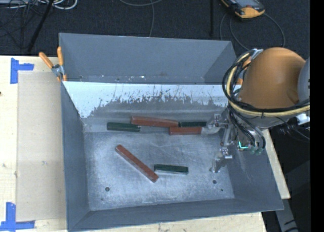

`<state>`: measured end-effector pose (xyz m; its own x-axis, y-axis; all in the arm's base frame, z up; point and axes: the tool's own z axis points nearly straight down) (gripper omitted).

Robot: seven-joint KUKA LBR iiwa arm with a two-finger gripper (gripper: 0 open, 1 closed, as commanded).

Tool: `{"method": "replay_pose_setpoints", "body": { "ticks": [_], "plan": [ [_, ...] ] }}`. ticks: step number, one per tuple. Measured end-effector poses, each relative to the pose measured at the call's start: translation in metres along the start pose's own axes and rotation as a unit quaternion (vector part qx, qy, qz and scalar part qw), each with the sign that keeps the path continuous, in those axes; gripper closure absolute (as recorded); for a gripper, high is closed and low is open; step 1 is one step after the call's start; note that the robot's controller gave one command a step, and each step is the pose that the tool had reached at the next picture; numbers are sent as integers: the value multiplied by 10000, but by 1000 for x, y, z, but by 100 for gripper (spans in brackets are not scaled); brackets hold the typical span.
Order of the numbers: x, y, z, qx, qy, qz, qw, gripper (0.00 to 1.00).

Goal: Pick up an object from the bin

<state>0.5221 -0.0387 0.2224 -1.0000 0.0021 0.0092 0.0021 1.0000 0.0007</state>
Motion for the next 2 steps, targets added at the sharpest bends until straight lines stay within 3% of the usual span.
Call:
{"method": "replay_pose_setpoints", "body": {
  "ticks": [1,2],
  "plan": [
    [-2,0,-4,3,-39,-8,10000,0],
    [-10,29,72,6,-62,-116,9999,0]
  ]
}}
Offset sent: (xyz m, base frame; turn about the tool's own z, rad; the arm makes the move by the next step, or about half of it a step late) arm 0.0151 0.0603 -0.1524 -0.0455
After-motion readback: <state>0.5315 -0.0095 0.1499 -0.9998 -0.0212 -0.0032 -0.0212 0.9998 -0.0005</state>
